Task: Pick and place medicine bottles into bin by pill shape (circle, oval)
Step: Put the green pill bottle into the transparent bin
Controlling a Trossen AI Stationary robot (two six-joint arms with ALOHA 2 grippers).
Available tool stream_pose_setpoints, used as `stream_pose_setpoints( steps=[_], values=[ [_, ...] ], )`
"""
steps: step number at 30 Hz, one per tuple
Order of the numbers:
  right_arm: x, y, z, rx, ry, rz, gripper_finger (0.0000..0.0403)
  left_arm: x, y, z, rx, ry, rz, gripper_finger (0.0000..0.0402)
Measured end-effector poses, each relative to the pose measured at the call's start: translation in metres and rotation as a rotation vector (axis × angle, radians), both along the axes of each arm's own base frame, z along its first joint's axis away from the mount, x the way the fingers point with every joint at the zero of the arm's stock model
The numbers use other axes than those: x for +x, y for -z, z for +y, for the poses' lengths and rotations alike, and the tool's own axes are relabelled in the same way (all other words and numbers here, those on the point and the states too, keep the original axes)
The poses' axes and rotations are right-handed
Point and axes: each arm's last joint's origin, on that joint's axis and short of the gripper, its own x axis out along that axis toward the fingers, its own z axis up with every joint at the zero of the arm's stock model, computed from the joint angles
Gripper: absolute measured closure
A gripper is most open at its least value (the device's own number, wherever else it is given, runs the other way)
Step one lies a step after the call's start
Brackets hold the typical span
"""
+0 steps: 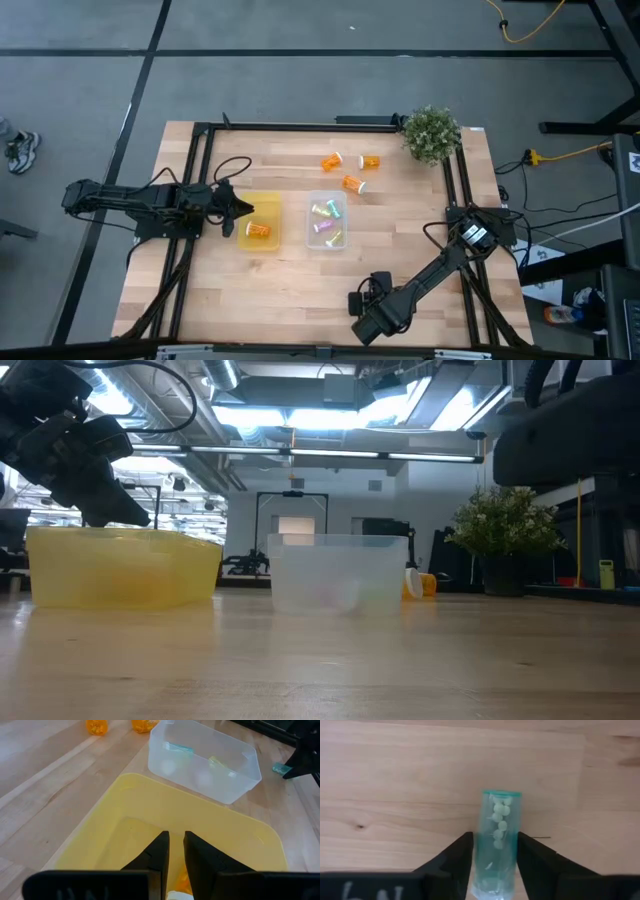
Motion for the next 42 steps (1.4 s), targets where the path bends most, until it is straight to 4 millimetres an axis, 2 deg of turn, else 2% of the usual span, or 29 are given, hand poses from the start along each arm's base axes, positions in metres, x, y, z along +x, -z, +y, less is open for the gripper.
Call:
stream_pose_setpoints(
  steps=[6,10,18,22,27,32,38,42],
  values=[
    [0.0,0.0,-0.001,-0.021,-0.004,-0.001,0.029,0.0,0.0,0.0,0.0,0.001,0.0,0.0351],
    [-0.001,-0.004,-0.009,-0.207,-0.031,-0.026,0.0293,0.0,0.0,0.0,0.0,0.0,0.0,0.0351],
    [0.015,-0.052,-0.017,-0.597,-0.238,-0.235,0.0293,0.0,0.0,0.0,0.0,0.0,0.0,0.0351],
    [0.033,-0.072,-0.028,-0.661,-0.318,-0.251,0.0293,0.0,0.0,0.0,0.0,0.001,0.0,0.0351],
    [0.058,-0.094,-0.051,-0.672,-0.448,-0.175,0.0293,0.0,0.0,0.0,0.0,0.001,0.0,0.0351],
    [0.076,-0.119,-0.09,-0.689,-0.476,-0.076,0.0293,0.0,0.0,0.0,0.0,0.001,0.0,0.0351],
    [0.101,-0.118,-0.136,-0.543,-0.479,-0.023,0.0293,0.0,0.0,0.0,0.0,0.001,0.0,0.0351],
    [0.114,-0.115,-0.154,-0.44,-0.533,-0.036,0.0293,0.0,0.0,0.0,0.0,0.001,0.0,0.0351]
  ],
)
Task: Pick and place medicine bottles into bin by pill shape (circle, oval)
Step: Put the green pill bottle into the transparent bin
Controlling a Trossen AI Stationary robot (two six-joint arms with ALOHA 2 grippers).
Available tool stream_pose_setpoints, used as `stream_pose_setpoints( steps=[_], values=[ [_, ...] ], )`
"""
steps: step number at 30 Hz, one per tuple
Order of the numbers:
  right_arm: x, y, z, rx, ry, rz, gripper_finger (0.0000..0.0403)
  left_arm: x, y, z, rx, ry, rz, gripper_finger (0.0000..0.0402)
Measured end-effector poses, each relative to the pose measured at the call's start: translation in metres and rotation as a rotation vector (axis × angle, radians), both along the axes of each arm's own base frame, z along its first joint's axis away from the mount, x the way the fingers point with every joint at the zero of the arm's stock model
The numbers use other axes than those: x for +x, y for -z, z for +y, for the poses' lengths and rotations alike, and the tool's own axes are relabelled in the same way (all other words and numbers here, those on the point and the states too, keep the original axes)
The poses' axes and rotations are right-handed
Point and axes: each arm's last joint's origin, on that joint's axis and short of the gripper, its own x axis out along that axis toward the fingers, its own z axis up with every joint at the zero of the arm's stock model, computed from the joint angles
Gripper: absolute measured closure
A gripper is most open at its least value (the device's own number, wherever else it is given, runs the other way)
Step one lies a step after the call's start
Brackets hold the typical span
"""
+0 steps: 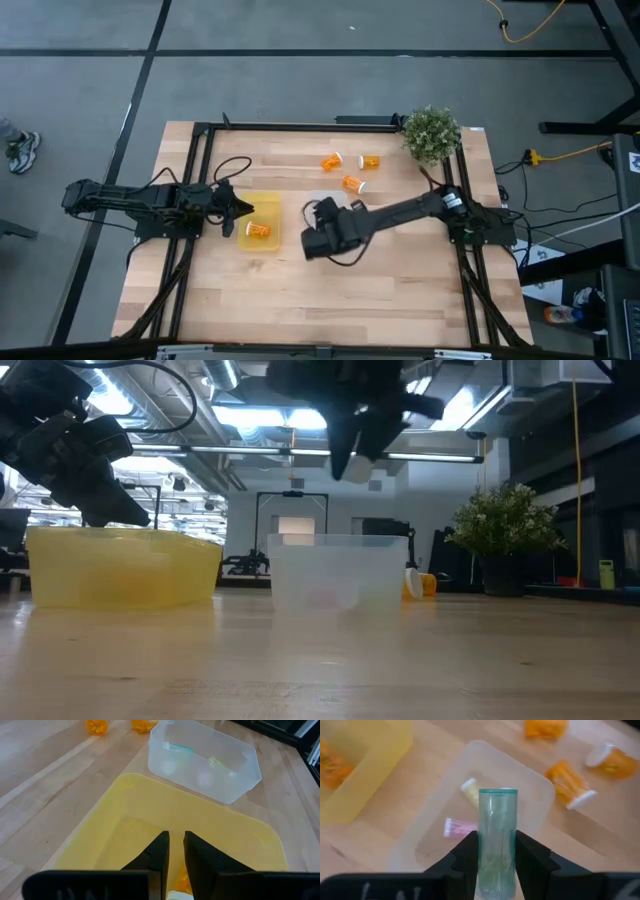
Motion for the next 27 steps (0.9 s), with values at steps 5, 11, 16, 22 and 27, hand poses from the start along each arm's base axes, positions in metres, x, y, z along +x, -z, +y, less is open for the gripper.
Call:
stream_pose_setpoints(
  steps=[5,11,16,22,27],
  values=[
    [0.009,0.001,-0.012,0.011,-0.07,0.005,0.0293,0.0,0.0,0.0,0.0,0.0,0.0,0.0351],
    [0.011,-0.001,-0.016,-0.113,-0.077,-0.009,0.029,0.0,0.0,0.0,0.0,0.0,0.0,0.0351],
    [0.011,-0.012,-0.018,-0.194,-0.078,-0.036,0.0289,0.0,0.0,0.0,0.0,0.0,0.0,0.0351],
    [0.014,-0.031,-0.017,-0.221,-0.082,-0.094,0.0289,0.0,0.0,0.0,0.001,-0.002,0.0,0.0351],
    [0.015,-0.039,-0.015,-0.202,-0.093,-0.121,0.0289,0.0,0.0,0.0,0.001,-0.002,0.0,0.0351]
  ],
)
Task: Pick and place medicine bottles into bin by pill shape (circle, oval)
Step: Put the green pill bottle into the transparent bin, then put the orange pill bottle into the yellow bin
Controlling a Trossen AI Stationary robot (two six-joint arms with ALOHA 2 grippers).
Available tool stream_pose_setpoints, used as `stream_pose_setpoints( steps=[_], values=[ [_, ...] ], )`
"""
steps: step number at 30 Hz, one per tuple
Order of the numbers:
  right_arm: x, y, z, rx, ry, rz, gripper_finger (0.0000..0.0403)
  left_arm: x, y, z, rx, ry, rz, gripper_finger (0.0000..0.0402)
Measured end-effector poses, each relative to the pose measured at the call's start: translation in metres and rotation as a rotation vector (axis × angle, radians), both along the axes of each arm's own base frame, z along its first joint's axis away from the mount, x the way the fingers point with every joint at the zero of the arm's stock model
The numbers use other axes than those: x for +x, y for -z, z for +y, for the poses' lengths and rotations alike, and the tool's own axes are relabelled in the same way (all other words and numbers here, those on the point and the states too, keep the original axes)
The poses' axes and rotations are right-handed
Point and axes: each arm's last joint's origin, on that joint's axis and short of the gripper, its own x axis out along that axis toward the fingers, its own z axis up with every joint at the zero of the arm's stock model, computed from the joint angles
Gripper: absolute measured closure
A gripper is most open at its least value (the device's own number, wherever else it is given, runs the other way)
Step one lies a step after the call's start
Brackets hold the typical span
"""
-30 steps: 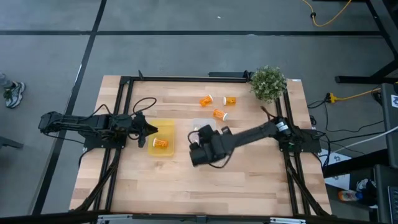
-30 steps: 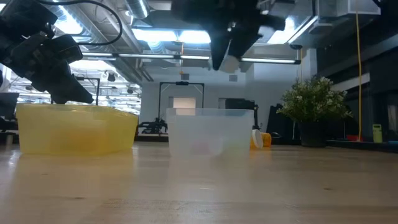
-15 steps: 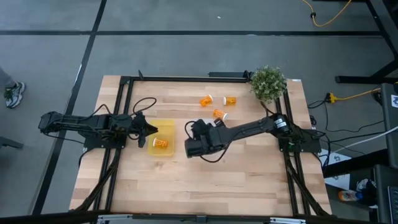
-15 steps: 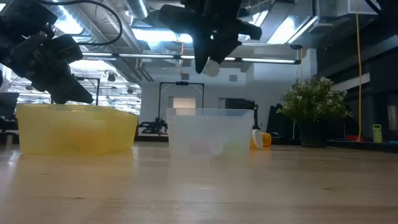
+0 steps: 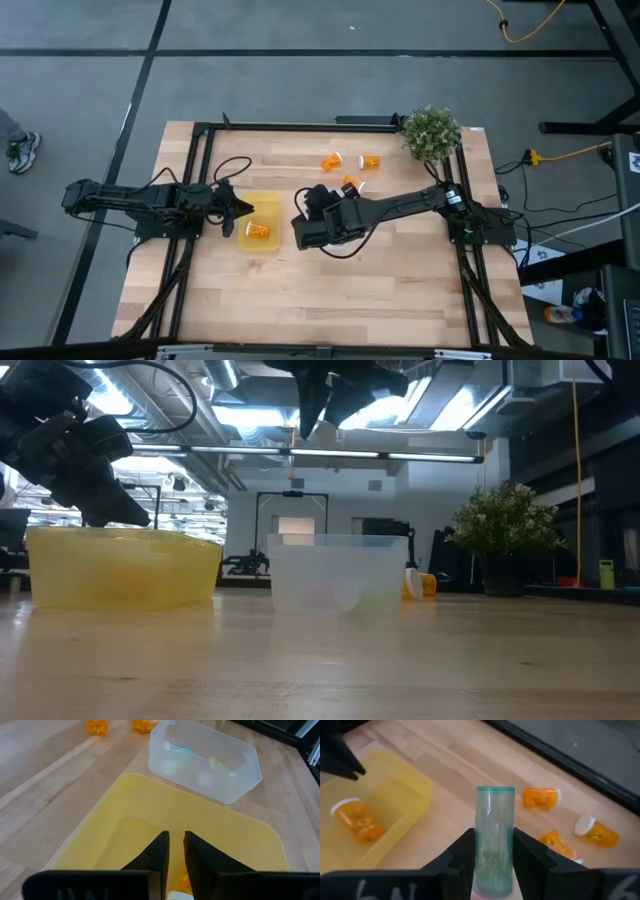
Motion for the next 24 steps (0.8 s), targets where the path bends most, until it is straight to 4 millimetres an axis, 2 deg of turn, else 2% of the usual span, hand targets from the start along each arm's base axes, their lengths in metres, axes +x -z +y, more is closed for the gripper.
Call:
stream_pose_setpoints(
  steps=[11,24],
  values=[
    [-0.001,0.001,0.001,0.046,-0.006,0.013,0.0256,0.0,0.0,0.0,0.0,0.0,0.0,0.0351],
    [-0.013,0.004,-0.002,0.008,-0.009,0.161,0.0253,0.0,0.0,0.0,0.0,0.0,0.0,0.0351]
  ],
)
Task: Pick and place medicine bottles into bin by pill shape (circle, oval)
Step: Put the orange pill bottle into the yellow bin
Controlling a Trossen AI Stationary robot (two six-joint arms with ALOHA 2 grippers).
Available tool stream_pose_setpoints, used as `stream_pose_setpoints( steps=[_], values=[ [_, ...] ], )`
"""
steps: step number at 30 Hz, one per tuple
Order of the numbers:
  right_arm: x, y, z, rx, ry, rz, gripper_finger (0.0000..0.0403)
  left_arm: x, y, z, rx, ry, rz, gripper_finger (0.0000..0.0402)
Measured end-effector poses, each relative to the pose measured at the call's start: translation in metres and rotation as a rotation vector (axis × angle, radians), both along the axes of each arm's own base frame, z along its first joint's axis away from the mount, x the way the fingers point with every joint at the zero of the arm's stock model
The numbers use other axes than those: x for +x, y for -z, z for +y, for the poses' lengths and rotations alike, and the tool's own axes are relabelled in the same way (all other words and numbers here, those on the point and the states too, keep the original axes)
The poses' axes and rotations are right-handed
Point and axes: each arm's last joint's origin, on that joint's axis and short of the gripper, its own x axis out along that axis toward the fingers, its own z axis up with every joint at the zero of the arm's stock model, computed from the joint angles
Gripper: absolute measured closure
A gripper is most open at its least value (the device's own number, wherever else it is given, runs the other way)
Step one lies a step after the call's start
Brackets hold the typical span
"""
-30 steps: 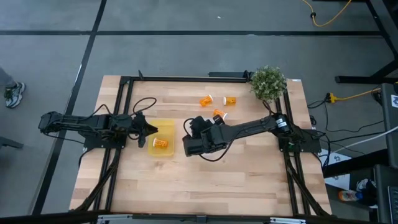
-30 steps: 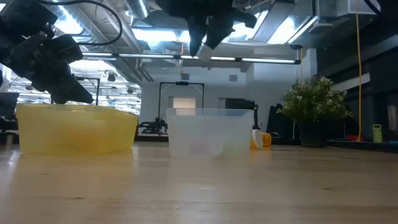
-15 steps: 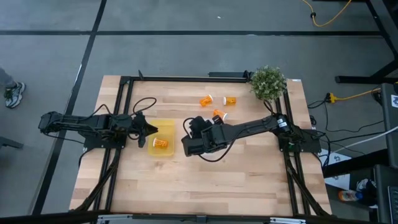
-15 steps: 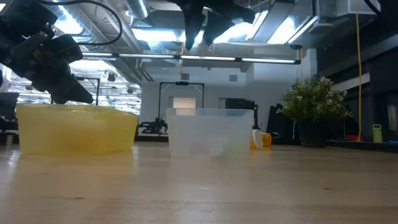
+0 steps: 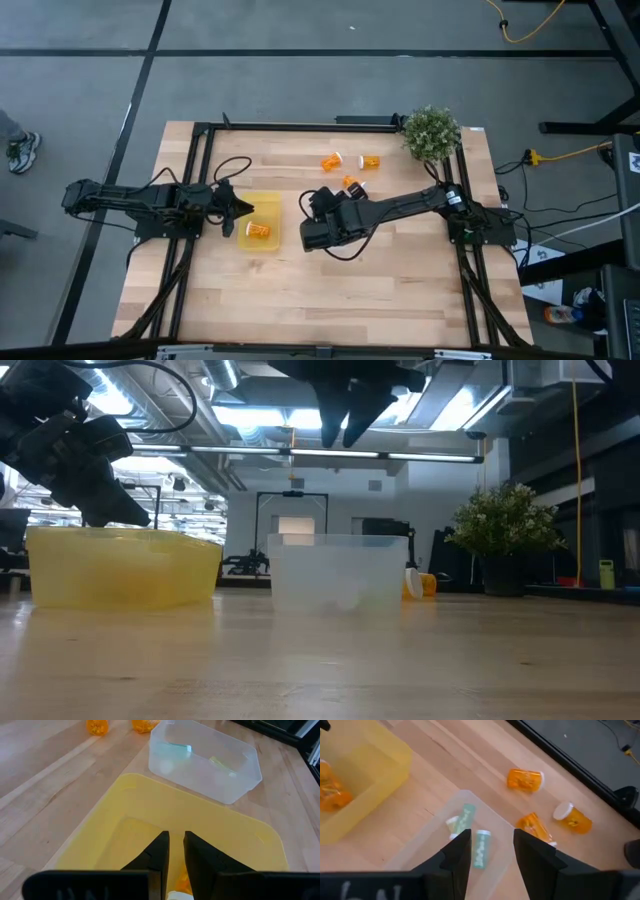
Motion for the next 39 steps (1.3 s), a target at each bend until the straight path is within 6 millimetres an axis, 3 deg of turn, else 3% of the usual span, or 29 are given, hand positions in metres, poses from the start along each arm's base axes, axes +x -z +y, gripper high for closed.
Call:
stream_pose_setpoints(
  steps=[5,11,20,25,31,39],
  values=[
    [-0.005,0.0,-0.006,-0.031,0.008,0.068,0.0253,0.0,0.0,0.0,0.0,0.0,0.0,0.0351],
    [-0.007,-0.001,-0.036,-0.049,0.028,0.172,0.0253,0.0,0.0,0.0,0.0,0.0,0.0,0.0351],
    [-0.009,-0.007,-0.132,-0.067,0.023,0.369,0.0253,0.0,0.0,0.0,0.0,0.0,0.001,0.0351],
    [-0.018,-0.005,-0.182,0.086,-0.002,0.451,0.0253,0.0,0.001,0.0,0.0,0.0,0.011,0.0351],
    [-0.026,-0.001,-0.208,0.332,-0.165,0.486,0.0253,-0.001,0.002,0.0,0.0,-0.001,0.031,0.0351],
    [-0.024,-0.001,-0.223,0.329,-0.31,0.487,0.0253,-0.001,0.002,0.0,0.0,-0.001,0.031,0.0351]
  ],
)
